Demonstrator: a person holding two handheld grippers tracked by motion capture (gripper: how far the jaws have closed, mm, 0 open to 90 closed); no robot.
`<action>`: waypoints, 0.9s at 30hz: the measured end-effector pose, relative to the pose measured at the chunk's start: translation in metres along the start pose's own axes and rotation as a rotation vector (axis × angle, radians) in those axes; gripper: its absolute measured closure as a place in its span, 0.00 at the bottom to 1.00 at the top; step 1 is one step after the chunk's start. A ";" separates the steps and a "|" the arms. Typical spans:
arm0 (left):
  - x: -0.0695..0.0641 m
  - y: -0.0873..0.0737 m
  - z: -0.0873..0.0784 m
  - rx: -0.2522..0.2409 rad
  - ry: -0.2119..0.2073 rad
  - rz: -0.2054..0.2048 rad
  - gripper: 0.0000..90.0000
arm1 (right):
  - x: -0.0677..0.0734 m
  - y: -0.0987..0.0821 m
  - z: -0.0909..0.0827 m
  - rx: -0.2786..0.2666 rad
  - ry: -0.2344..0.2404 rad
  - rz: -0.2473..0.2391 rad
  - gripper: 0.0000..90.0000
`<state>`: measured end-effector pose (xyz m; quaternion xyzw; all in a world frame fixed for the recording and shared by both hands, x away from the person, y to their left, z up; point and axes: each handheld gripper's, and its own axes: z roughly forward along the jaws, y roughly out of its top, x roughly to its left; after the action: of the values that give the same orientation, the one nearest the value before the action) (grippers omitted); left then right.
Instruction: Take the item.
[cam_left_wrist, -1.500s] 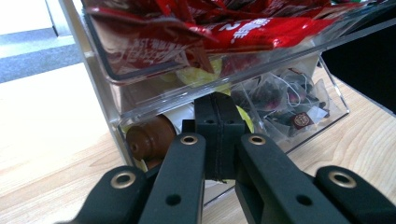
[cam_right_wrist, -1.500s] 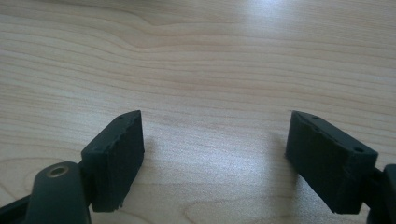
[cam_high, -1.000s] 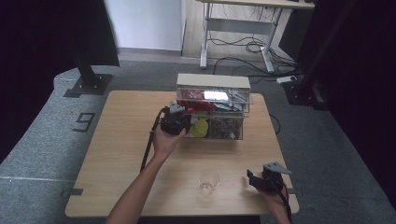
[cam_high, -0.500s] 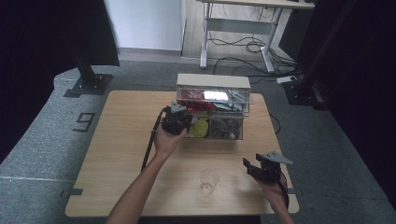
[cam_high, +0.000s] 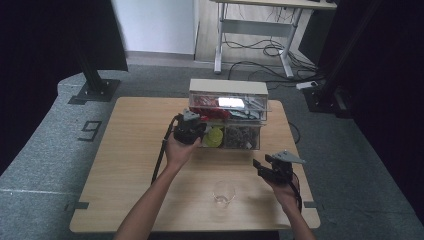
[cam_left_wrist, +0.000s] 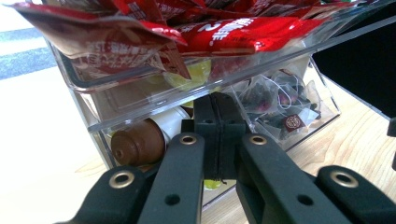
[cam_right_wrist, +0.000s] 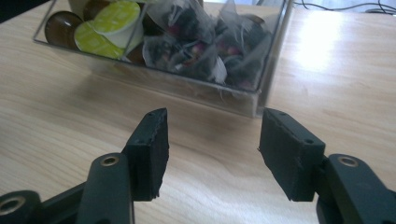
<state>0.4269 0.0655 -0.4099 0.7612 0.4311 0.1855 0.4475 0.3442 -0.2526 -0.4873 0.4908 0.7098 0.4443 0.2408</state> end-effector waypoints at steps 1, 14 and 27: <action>0.000 0.000 0.000 0.000 0.000 0.000 0.99 | 0.001 0.001 0.001 -0.004 0.004 0.001 0.47; -0.001 0.000 0.004 0.008 -0.004 -0.004 1.00 | 0.009 0.023 0.010 -0.028 0.027 -0.020 0.49; 0.000 0.001 0.002 0.007 -0.014 -0.016 1.00 | 0.014 0.032 0.032 -0.037 0.046 0.002 0.50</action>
<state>0.4288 0.0643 -0.4106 0.7605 0.4346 0.1750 0.4496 0.3794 -0.2234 -0.4737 0.4764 0.7065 0.4687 0.2329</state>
